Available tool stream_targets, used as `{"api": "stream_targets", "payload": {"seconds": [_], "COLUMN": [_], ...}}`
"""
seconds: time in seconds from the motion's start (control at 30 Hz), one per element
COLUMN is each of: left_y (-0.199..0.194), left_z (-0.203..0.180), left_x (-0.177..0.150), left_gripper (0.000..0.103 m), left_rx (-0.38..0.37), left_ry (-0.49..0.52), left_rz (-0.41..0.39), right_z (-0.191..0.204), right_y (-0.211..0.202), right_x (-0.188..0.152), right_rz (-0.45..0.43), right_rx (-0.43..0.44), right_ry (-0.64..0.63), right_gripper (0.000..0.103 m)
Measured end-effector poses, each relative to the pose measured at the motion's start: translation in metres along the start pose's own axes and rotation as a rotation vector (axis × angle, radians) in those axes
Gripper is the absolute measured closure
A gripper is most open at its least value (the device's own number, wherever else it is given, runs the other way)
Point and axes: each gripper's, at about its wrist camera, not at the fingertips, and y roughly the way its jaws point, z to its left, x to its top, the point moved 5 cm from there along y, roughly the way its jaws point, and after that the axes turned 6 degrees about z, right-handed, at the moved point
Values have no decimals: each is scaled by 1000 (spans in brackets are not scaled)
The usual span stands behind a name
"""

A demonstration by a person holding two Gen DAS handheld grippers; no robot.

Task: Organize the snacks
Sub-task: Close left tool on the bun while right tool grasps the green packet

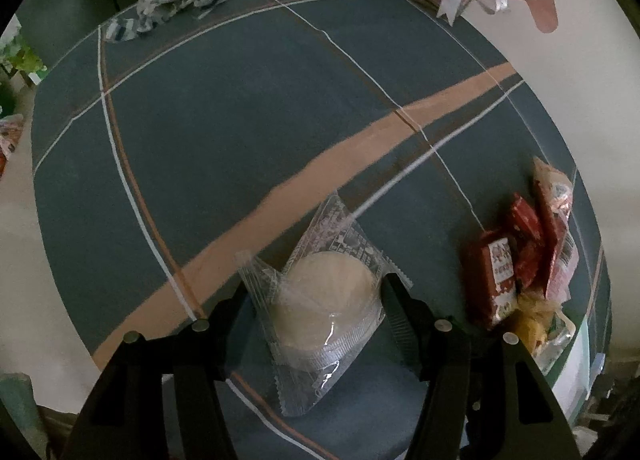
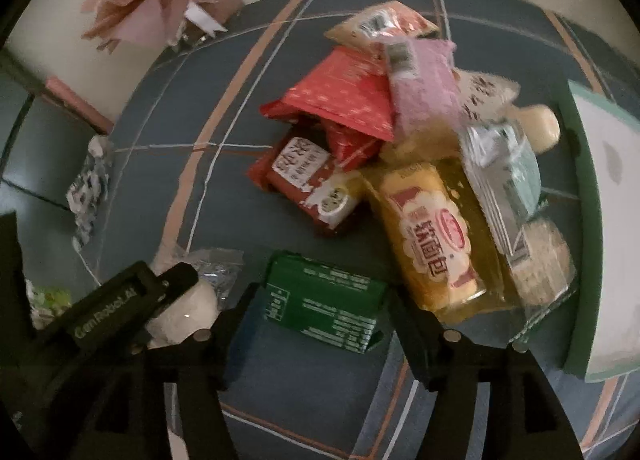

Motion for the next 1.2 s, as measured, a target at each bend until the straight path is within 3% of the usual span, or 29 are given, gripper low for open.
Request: {"api": "stream_targets", "payload": {"seconds": [0.37,0.63,0.87,1.2], "left_y": [0,3,3,3], "left_z": [12,9,7,7], "left_x": [8,11,8,8], "left_gripper": [38,38,38,38], "left_rx": [6,3,-2,-12], "left_ry": [-17,-11,-1,-1], "left_rz": [-6,-1,1,3], "right_z": [25,34,34,31], "right_y": [26,43,45,37], "right_x": [5,6,-1,-13], "right_rz": [9,9,-2,0], "right_rx": [-120,-212,-234,-214], "right_ry": [-108,-157,-162,-155], "right_gripper": [23,23,30,33]}}
